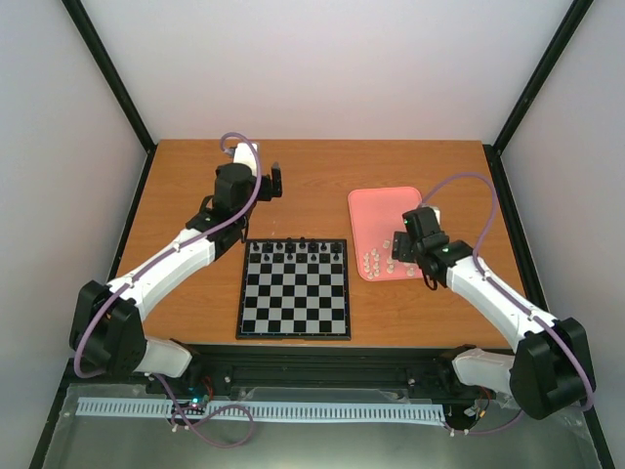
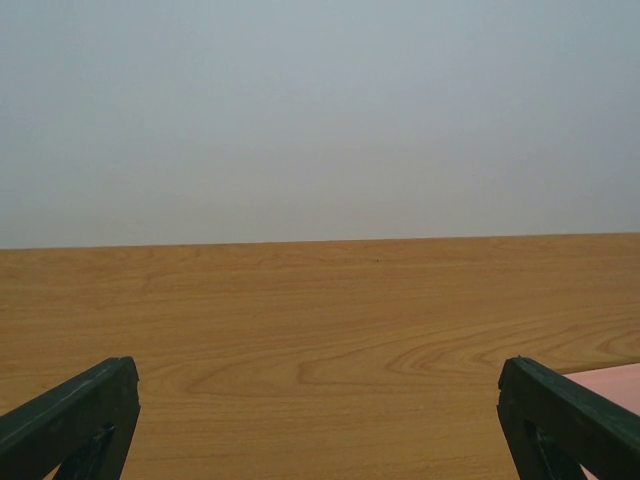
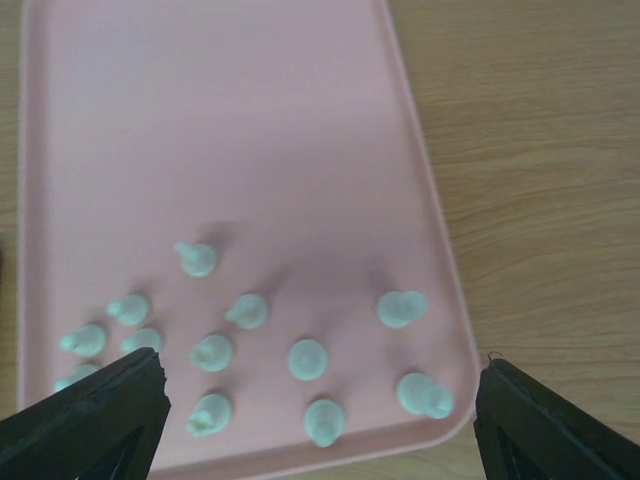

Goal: Set up the chess pieces on the board
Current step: Pick up the chess piece from the storage box.

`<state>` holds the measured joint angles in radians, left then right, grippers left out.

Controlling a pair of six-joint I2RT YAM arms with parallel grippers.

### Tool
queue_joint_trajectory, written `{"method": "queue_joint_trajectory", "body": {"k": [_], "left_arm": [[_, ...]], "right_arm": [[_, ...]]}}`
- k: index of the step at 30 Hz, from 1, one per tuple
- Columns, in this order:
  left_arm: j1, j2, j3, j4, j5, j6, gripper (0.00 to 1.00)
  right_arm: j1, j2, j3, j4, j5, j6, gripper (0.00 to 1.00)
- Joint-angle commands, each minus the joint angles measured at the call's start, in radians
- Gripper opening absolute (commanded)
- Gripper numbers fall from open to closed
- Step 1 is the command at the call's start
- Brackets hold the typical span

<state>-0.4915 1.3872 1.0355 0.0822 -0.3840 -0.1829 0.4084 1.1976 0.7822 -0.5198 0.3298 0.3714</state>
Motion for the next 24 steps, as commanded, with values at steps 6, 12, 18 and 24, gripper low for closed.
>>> {"method": "queue_joint_trajectory", "body": {"k": [6, 12, 18, 24], "left_arm": [[0.014, -0.012, 0.004, 0.017, 0.034, -0.004, 1.00], [0.014, -0.004, 0.015, 0.012, 0.040, 0.000, 1.00], [0.014, -0.011, 0.004, 0.021, 0.054, -0.003, 1.00], [0.014, 0.015, 0.018, 0.016, 0.059, -0.004, 1.00]], "right_arm": [[-0.153, -0.030, -0.060, 0.006, -0.029, 0.053, 0.85], [-0.196, -0.067, -0.112, 0.020, -0.010, 0.090, 0.74], [-0.215, -0.055, -0.118, 0.026, -0.019, 0.091, 0.58], [-0.218, 0.008, -0.122, 0.060, -0.062, 0.090, 0.55]]}}
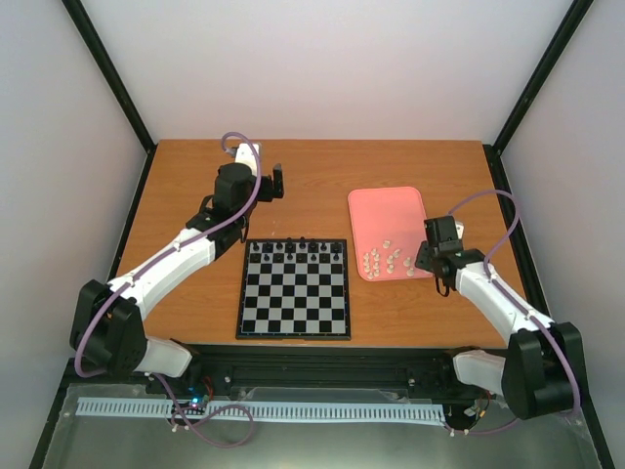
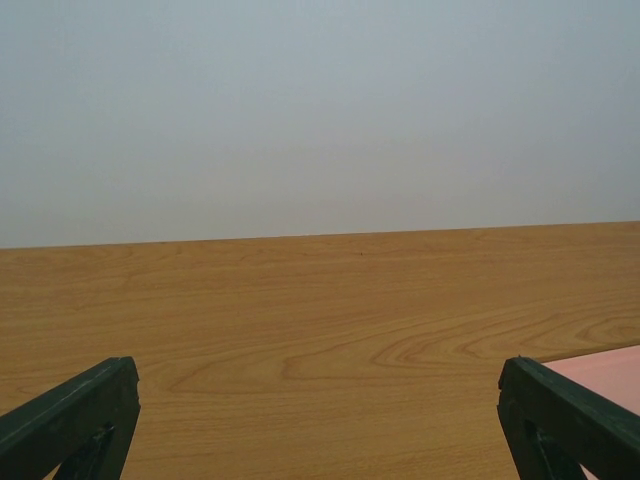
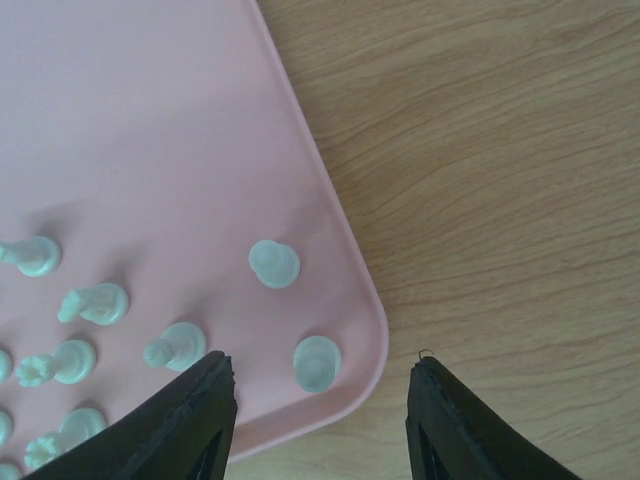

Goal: Set up the chess pieces on the board
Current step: Pick up the chess piece from the storage box.

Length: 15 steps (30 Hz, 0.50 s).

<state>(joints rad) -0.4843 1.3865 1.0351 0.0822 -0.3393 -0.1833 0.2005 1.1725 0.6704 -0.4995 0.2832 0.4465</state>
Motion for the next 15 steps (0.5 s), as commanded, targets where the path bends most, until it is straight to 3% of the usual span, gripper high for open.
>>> {"method": "queue_joint_trajectory", "body": {"k": [1, 15], "left_arm": [[0.007, 0.018, 0.019, 0.017, 0.014, -0.004, 1.00], [0.015, 0.027, 0.018, 0.018, 0.004, 0.003, 1.00]], "right_arm": [[-0.010, 0.039, -0.012, 0.045, -0.019, 0.015, 0.53], [-0.019, 0.125, 0.007, 0.056, -0.038, 0.021, 0.49]]}}
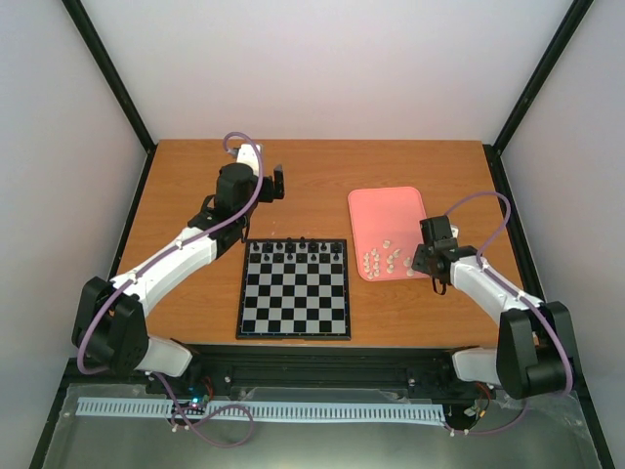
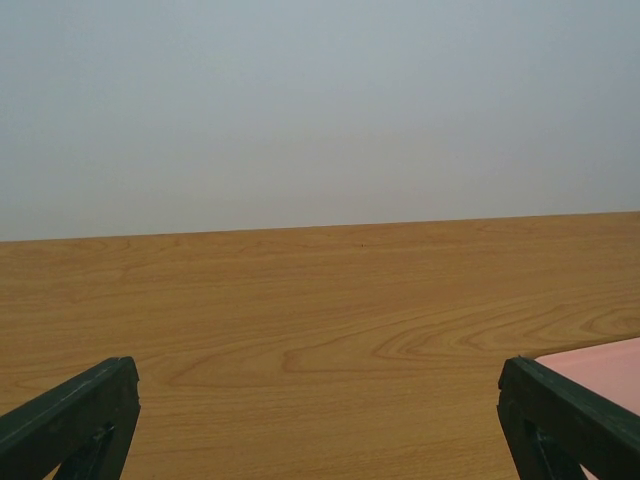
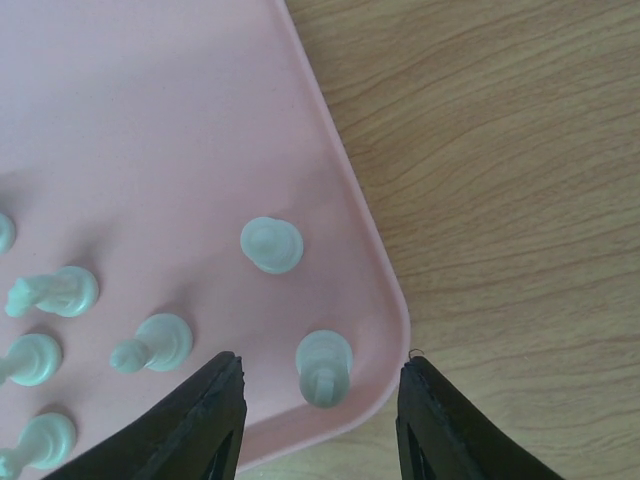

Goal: Set up the chess pieces on the board
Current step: Pick up the chess piece from the storage box.

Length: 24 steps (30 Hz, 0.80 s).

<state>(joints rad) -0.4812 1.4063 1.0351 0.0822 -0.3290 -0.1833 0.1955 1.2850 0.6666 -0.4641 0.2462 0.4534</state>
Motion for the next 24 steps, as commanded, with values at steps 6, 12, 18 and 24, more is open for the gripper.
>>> {"method": "queue_joint_trajectory", "body": {"k": [6, 12, 18, 24], "left_arm": [[0.014, 0.015, 0.020, 0.021, -0.001, 0.002, 1.00], [0.018, 0.016, 0.017, 0.021, 0.001, 0.002, 1.00], [0.023, 0.023, 0.016, 0.025, 0.006, -0.002, 1.00], [0.024, 0.020, 0.013, 0.025, 0.010, -0.002, 1.00]], "right_arm": [[-0.019, 0.048, 0.029, 0.012, -0.003, 0.010, 0.37], [-0.025, 0.063, 0.043, 0.000, 0.009, 0.009, 0.37], [-0.027, 0.079, 0.049, -0.001, 0.007, 0.004, 0.32], [-0.031, 0.103, 0.062, -0.005, 0.007, 0.001, 0.28]]}}
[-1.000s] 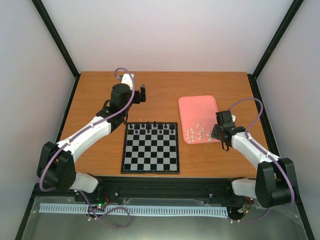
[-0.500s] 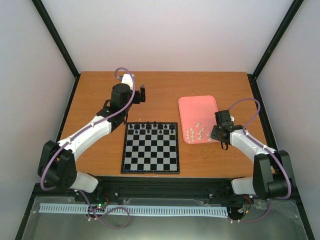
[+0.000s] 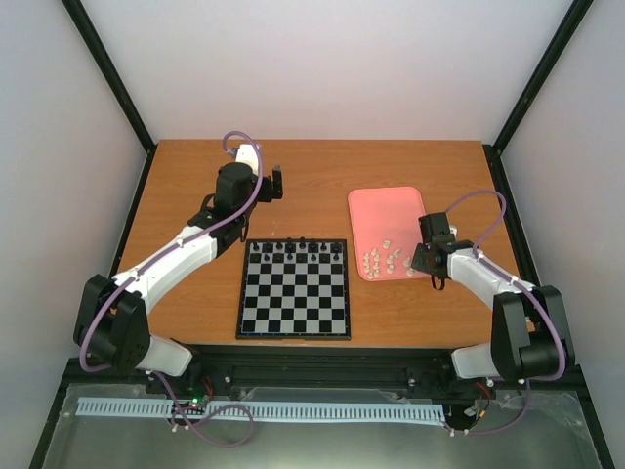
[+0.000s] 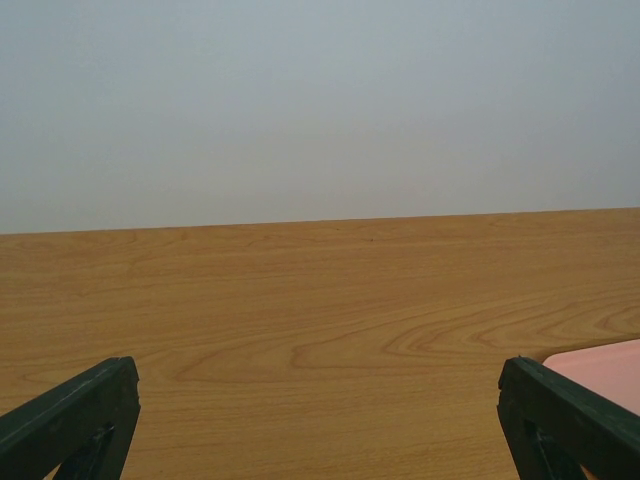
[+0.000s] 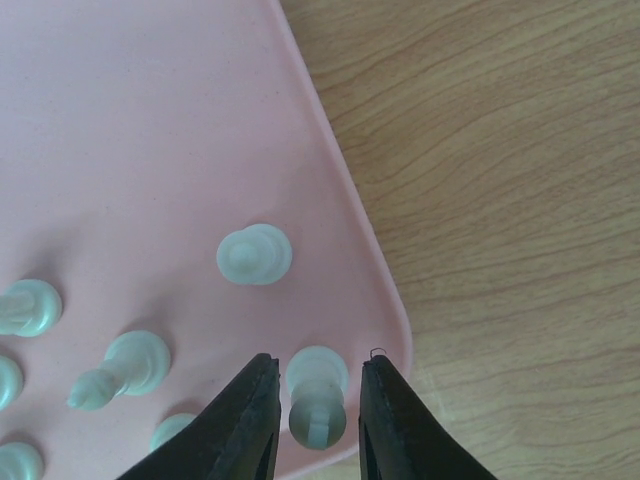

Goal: Set up the chess pieces on the board
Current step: Pick up the chess piece from the storage box.

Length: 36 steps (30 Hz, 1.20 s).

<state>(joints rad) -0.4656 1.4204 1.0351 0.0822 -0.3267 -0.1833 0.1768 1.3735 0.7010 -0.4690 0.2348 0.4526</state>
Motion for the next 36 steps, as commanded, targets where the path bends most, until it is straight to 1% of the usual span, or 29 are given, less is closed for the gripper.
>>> {"method": "queue_joint_trajectory", "body": {"k": [1, 8, 10, 19, 25, 32, 36], "left_arm": [[0.008, 0.005, 0.012, 0.026, 0.008, -0.001, 1.00], [0.011, 0.008, 0.012, 0.028, 0.012, -0.002, 1.00], [0.012, 0.008, 0.011, 0.028, 0.012, -0.004, 1.00], [0.013, 0.010, 0.010, 0.030, 0.015, -0.004, 1.00], [0.013, 0.010, 0.010, 0.030, 0.014, -0.003, 1.00], [0.013, 0.007, 0.010, 0.028, 0.015, -0.008, 1.00], [0.013, 0.006, 0.012, 0.025, 0.014, -0.008, 1.00]], "right_arm": [[-0.013, 0.015, 0.028, 0.000, 0.018, 0.002, 0.28], [-0.014, 0.023, 0.032, -0.001, 0.015, 0.000, 0.28], [-0.016, 0.032, 0.035, -0.001, 0.011, -0.001, 0.26], [-0.016, 0.051, 0.043, -0.001, 0.006, -0.002, 0.17], [-0.017, 0.048, 0.042, 0.000, 0.004, -0.003, 0.07], [-0.016, -0.042, 0.044, -0.036, 0.031, -0.006, 0.04], [-0.015, -0.096, 0.078, -0.084, 0.002, -0.034, 0.03]]}}
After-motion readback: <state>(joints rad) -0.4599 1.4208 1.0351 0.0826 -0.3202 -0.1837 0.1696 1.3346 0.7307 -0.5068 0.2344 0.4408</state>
